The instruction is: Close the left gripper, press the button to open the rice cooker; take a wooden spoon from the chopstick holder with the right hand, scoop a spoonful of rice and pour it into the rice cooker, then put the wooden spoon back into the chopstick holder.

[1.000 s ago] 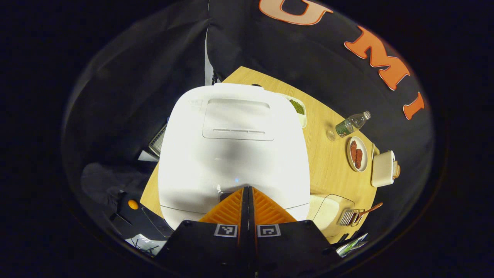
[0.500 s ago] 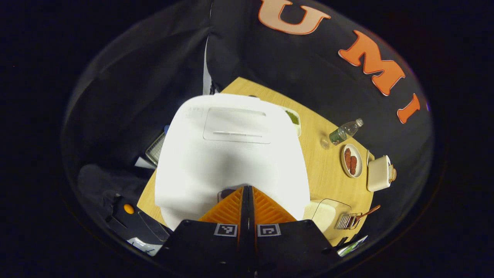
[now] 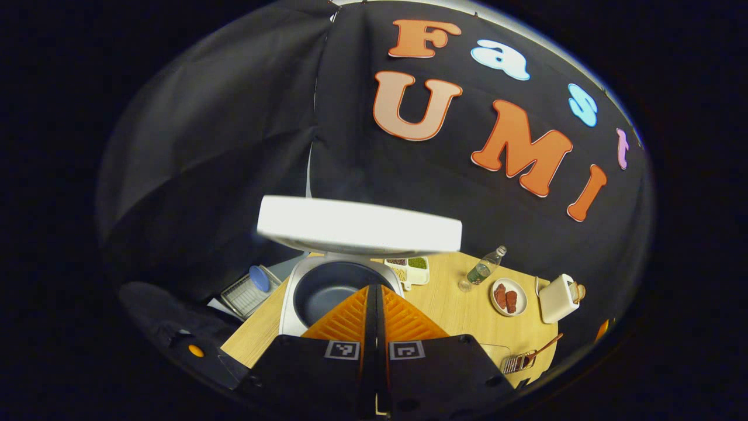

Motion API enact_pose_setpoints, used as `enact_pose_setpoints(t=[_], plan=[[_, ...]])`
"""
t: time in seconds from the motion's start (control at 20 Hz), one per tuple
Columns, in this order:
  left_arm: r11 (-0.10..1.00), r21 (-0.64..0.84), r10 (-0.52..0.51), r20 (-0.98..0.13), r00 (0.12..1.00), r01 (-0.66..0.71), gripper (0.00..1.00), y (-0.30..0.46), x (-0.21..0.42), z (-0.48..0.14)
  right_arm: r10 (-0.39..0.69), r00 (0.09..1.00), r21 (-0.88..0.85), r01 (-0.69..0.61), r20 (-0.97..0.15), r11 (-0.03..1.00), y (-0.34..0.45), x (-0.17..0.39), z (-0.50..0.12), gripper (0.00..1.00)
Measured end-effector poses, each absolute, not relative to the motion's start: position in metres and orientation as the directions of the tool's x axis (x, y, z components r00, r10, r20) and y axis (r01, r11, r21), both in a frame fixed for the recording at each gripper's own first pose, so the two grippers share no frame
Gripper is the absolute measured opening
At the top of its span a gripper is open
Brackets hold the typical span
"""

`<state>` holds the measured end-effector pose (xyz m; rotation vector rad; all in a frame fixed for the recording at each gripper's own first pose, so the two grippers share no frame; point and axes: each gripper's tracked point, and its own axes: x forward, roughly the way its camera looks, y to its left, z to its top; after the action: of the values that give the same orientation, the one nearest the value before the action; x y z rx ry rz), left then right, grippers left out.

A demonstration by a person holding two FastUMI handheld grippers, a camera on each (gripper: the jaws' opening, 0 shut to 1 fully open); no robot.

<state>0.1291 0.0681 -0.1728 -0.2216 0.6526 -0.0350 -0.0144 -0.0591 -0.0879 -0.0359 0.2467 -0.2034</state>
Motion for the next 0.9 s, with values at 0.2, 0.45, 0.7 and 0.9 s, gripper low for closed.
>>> enact_pose_setpoints(t=[0.2,0.45,0.7,0.9], plan=[[0.986,-0.164,-0.070,-0.454,0.888,-0.006,0.05,0.060,0.115,-0.136,-0.182,0.942,-0.047,0.176,-0.283,0.983,-0.066,-0.014,-0.108,0.95],[0.999,-0.036,-0.026,-0.267,0.963,0.017,0.05,0.034,0.091,-0.085,-0.136,0.928,-0.023,0.136,-0.347,0.990,-0.071,-0.014,-0.140,0.95],[0.998,0.014,-0.063,-0.187,0.980,0.066,0.34,-0.005,0.057,-0.067,-0.066,0.891,0.048,0.098,-0.450,0.994,-0.078,-0.012,-0.187,0.95],[0.994,0.071,-0.071,-0.161,0.984,0.083,0.78,-0.035,0.036,-0.067,0.012,0.839,0.128,0.069,-0.544,0.989,-0.082,-0.001,-0.233,0.95]])
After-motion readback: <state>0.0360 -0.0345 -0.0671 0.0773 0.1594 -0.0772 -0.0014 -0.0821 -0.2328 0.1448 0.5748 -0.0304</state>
